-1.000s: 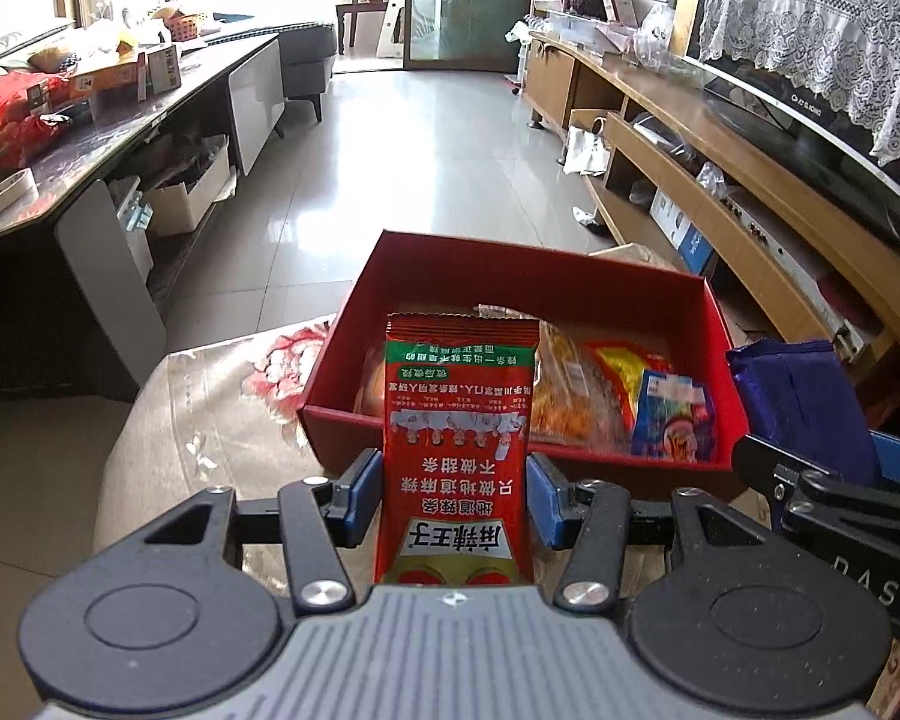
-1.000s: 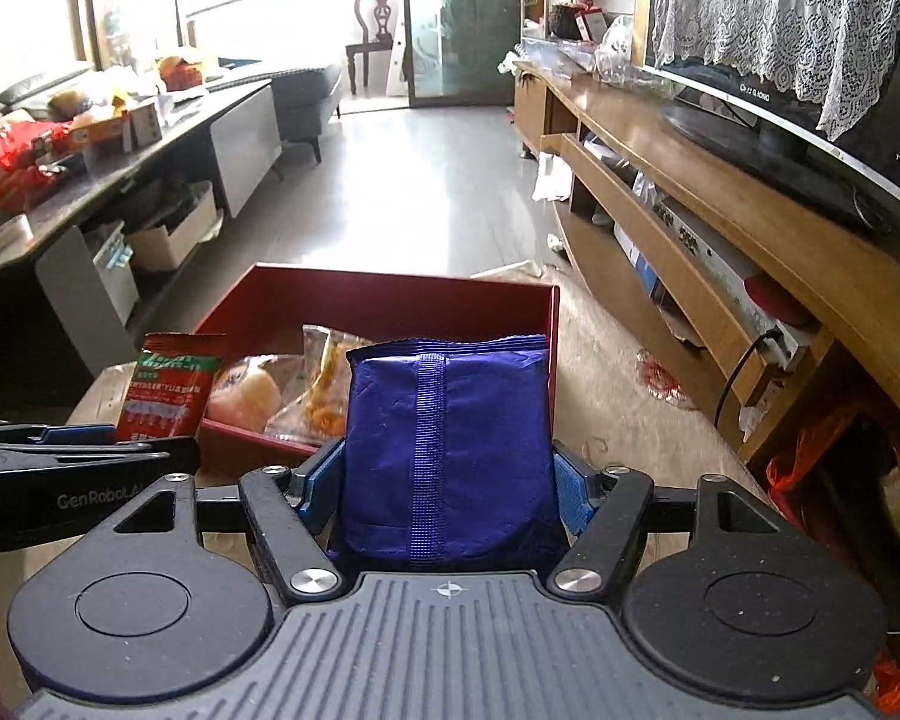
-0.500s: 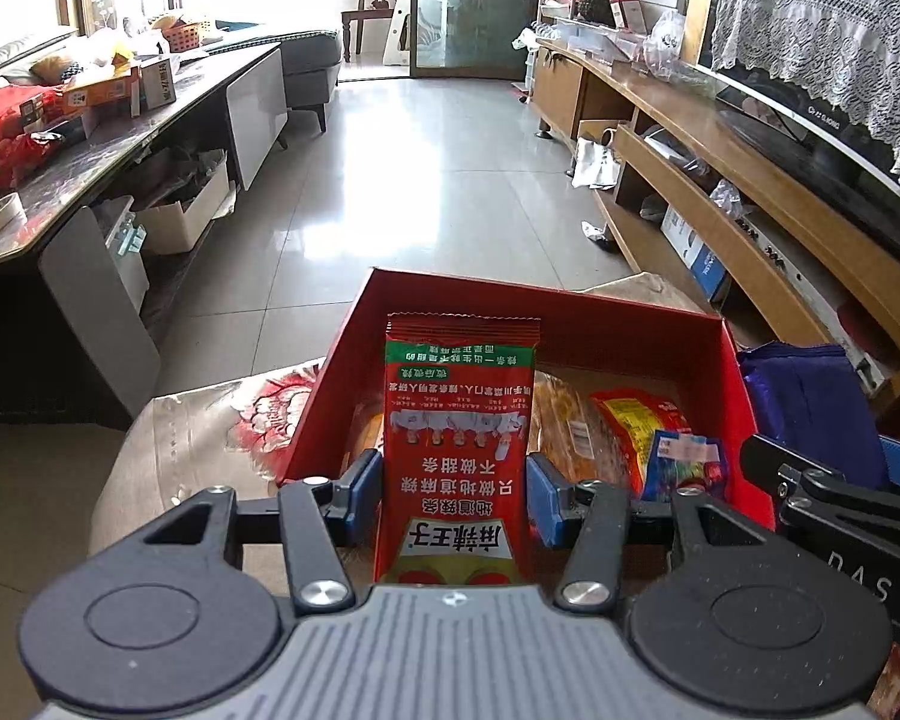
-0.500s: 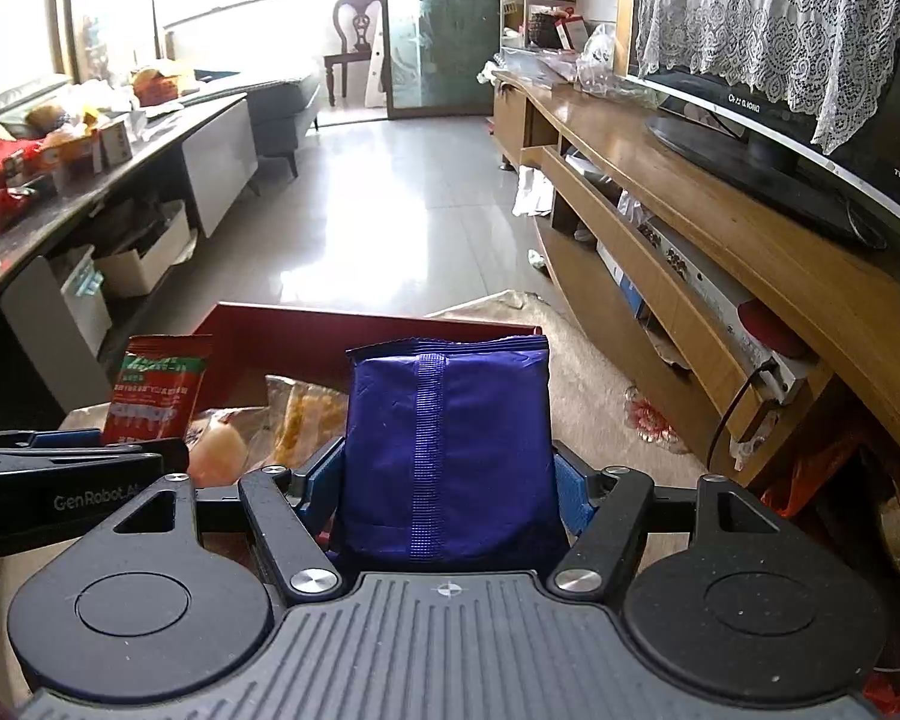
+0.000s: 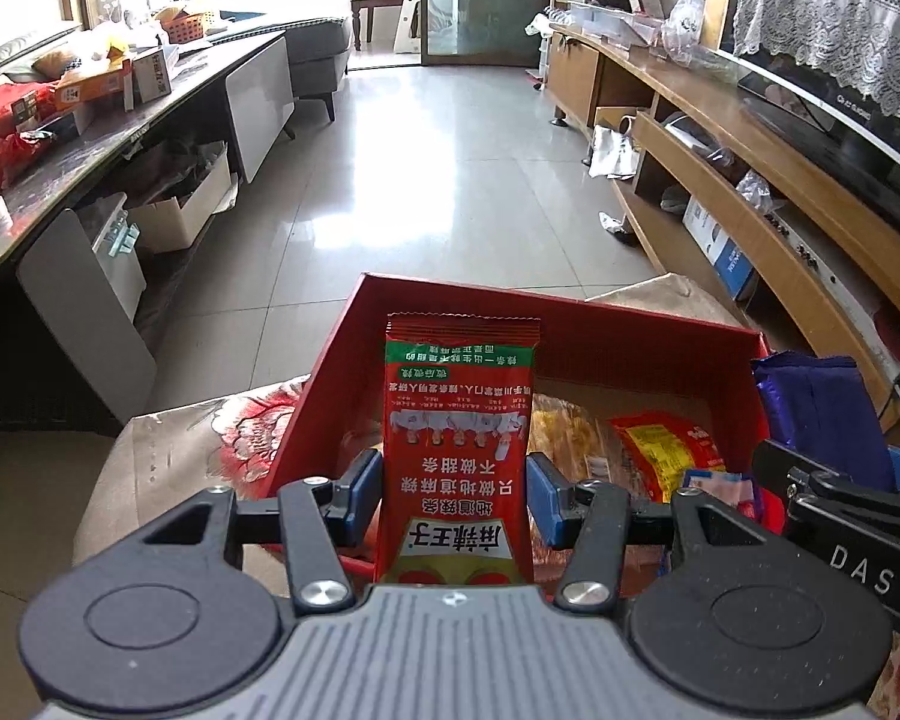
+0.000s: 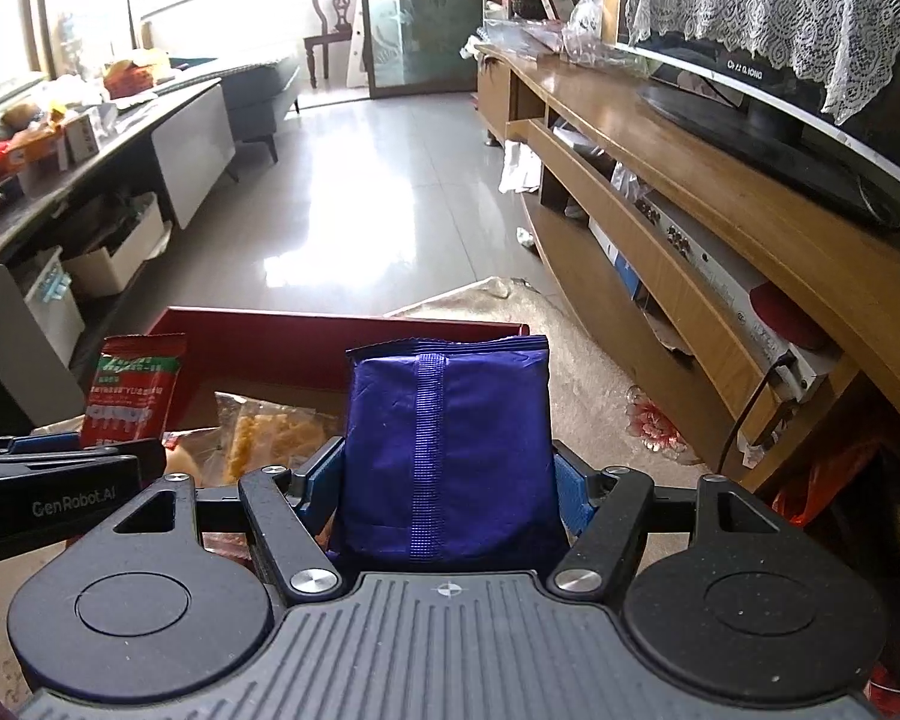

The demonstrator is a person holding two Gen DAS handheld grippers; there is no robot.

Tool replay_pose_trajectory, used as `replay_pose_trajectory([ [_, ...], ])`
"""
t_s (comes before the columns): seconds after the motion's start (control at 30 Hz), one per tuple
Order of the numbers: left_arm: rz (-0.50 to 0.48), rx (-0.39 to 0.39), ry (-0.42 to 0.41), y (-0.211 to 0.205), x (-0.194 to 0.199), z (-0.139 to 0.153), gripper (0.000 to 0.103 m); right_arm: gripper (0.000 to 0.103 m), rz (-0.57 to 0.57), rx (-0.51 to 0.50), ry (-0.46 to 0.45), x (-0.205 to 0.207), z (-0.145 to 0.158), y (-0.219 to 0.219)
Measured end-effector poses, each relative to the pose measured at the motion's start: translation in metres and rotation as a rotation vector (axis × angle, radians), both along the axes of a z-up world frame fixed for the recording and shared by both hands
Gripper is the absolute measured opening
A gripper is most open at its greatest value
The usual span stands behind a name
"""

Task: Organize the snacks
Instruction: 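Carry the red stick packet and purple packet in both grippers to the red box, then release the red stick packet with the left gripper while the right releases the purple packet into the box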

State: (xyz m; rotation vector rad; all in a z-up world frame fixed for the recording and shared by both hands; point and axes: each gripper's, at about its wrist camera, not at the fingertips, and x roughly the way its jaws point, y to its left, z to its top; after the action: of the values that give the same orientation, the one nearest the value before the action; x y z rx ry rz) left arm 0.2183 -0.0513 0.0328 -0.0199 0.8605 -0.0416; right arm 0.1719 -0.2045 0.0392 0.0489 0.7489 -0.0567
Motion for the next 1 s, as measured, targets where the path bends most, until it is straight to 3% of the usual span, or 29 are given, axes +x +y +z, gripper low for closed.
replay_pose_trajectory([
  [0.5, 0.031, 0.022, 0.017, -0.003, 0.034, -0.016, 0.048, 0.075, 0.040, 0.020, 0.039, 0.031, -0.019, 0.005],
  [1.0, 0.034, -0.003, 0.024, 0.003, 0.034, -0.013, 0.049, 0.078, 0.051, 0.043, 0.034, 0.037, -0.019, 0.005],
])
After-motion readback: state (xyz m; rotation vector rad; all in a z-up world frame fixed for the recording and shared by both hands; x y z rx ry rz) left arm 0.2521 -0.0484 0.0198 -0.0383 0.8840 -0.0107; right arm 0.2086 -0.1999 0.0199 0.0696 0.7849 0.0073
